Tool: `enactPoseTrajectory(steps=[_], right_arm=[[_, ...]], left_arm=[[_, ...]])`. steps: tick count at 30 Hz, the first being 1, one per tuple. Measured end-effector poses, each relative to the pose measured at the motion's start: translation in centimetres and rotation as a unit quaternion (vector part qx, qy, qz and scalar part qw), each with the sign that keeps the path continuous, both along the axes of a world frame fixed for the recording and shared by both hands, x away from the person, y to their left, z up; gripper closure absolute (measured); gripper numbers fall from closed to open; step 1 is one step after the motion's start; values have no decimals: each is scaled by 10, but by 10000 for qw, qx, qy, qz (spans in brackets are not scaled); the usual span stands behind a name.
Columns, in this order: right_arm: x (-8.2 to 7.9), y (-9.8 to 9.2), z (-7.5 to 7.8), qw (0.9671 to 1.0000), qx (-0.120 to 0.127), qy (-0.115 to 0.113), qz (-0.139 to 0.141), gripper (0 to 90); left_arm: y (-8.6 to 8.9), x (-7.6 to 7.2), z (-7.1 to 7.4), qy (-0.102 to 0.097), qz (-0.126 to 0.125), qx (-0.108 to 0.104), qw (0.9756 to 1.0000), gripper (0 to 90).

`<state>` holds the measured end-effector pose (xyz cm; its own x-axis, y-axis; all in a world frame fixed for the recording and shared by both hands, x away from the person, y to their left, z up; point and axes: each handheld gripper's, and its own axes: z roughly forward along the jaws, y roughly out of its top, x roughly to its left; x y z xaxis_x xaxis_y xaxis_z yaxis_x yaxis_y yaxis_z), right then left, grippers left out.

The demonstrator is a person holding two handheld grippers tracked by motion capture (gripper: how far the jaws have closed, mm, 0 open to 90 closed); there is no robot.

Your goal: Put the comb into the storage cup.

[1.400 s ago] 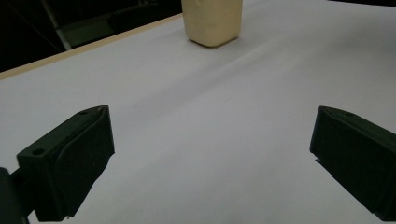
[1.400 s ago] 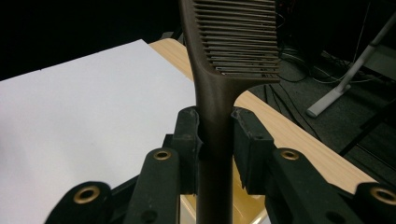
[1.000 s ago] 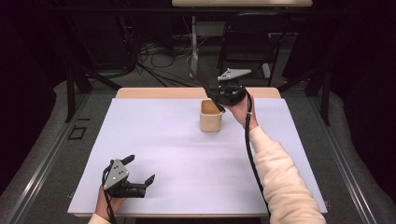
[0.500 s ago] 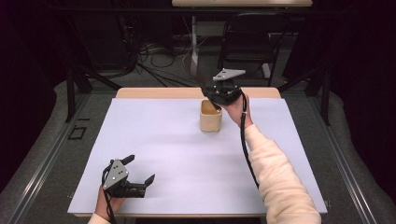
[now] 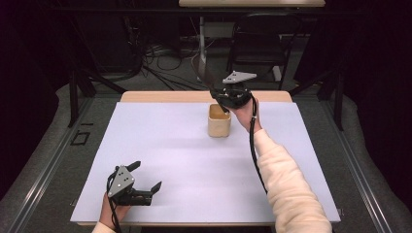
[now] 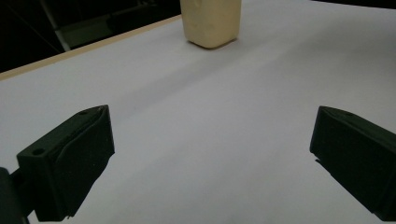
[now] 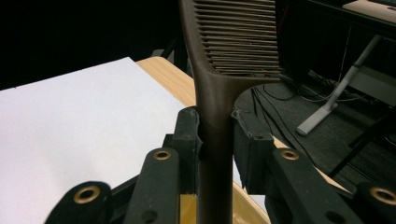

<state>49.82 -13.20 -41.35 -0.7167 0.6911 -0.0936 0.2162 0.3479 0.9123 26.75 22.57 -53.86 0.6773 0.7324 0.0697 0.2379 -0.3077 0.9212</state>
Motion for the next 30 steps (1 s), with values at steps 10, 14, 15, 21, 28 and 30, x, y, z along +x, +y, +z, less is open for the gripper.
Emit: enactPoseTrajectory(steps=[10,14,15,21,28,30], right_arm=[[3,3,-4,10000,-26,-79,26,725],[5,5,-6,9999,-79,-107,62,726],[6,6,-8,9999,-60,-98,71,726],[7,5,-12,9999,-12,-87,62,726],[8,4,-14,9999,-10,-97,104,726],[8,5,-15,9999,-26,-89,113,725]], left_arm=[[0,0,0,-15,-2,-6,10000,0],[0,0,0,-13,-9,-3,10000,0],[0,0,0,-16,-1,-2,10000,0],[0,-1,1,-46,-10,-27,10000,0],[0,-1,1,-33,-38,-29,10000,0],[0,-1,1,-34,-33,-33,10000,0]])
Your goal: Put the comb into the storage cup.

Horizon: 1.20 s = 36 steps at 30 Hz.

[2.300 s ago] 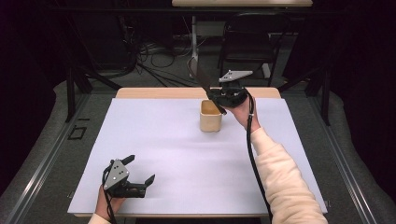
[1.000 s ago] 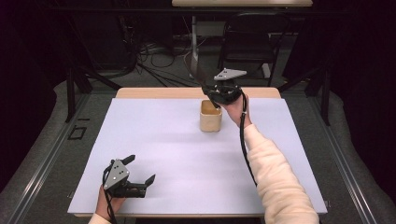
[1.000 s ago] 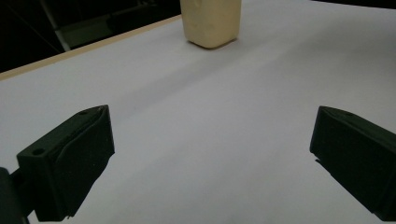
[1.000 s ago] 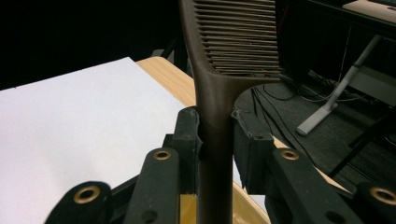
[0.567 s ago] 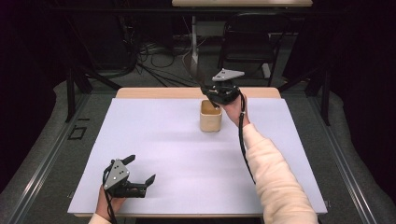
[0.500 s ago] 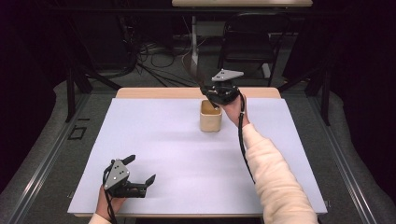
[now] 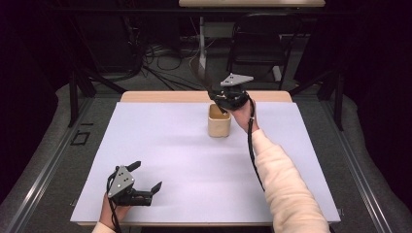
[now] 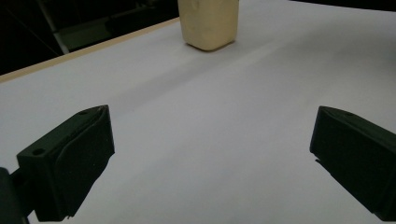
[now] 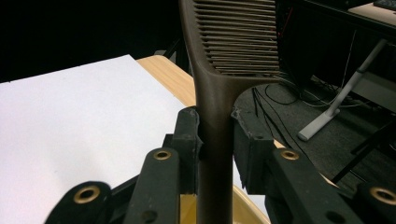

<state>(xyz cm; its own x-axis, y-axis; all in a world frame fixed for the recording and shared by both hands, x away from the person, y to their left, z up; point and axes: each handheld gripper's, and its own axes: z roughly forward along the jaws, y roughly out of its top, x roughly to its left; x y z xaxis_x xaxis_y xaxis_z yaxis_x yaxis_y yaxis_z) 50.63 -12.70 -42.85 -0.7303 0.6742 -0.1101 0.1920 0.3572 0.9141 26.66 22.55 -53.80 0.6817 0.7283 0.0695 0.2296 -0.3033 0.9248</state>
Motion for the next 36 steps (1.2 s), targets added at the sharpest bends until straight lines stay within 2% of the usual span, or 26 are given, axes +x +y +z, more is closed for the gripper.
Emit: enactPoseTrajectory(steps=[15,27,36], right_arm=[[3,-1,-7,10000,-19,44,27,726],[7,-3,-17,9998,-67,172,69,725],[6,-1,-18,9996,-142,197,128,725]], left_arm=[[0,0,0,8,-9,16,10000,0],[0,0,0,-4,-17,6,10000,0],[0,-1,0,-3,2,2,10000,0]])
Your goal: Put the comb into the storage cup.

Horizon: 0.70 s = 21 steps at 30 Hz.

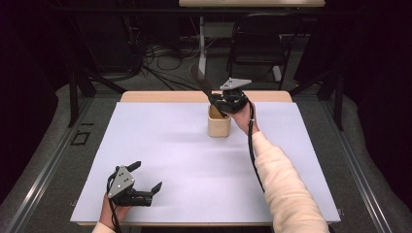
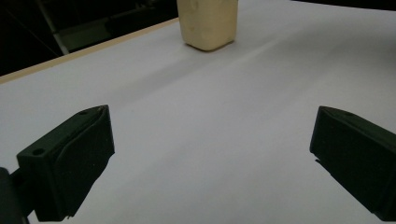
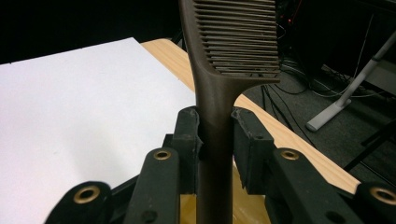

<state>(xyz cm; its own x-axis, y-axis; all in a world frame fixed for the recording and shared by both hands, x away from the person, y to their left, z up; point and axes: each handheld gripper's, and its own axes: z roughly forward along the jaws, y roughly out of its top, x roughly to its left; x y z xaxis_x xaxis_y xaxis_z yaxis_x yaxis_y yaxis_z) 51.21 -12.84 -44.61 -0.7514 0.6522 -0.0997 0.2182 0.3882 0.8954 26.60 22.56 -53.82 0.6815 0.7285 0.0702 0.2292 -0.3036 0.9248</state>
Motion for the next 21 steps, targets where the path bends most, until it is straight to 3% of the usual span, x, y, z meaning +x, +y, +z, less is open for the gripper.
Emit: enactPoseTrajectory(steps=[21], right_arm=[[4,-4,-8,9998,-99,195,43,725]], left_arm=[[-1,1,0,0,-10,27,10000,0]])
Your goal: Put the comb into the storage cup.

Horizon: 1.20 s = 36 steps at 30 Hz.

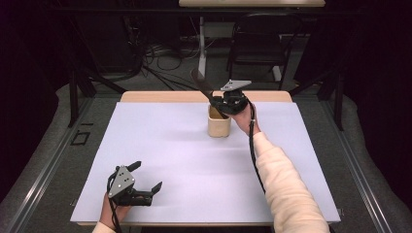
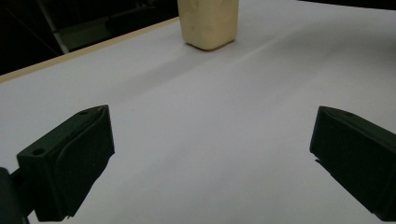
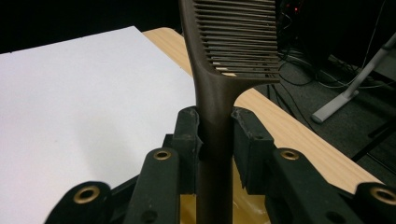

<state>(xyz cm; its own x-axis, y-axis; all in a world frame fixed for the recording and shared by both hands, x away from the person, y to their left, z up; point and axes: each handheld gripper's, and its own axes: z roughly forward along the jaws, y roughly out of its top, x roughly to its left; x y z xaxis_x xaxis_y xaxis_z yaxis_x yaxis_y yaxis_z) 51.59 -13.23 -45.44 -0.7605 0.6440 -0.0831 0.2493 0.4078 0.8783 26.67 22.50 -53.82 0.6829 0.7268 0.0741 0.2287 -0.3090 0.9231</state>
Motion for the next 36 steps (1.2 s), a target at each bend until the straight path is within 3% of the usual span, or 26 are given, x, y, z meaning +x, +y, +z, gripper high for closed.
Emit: enactPoseTrajectory(steps=[36], right_arm=[[-3,2,-10,9995,-219,204,131,723]], left_arm=[[0,0,0,-29,-11,-31,10000,0]])
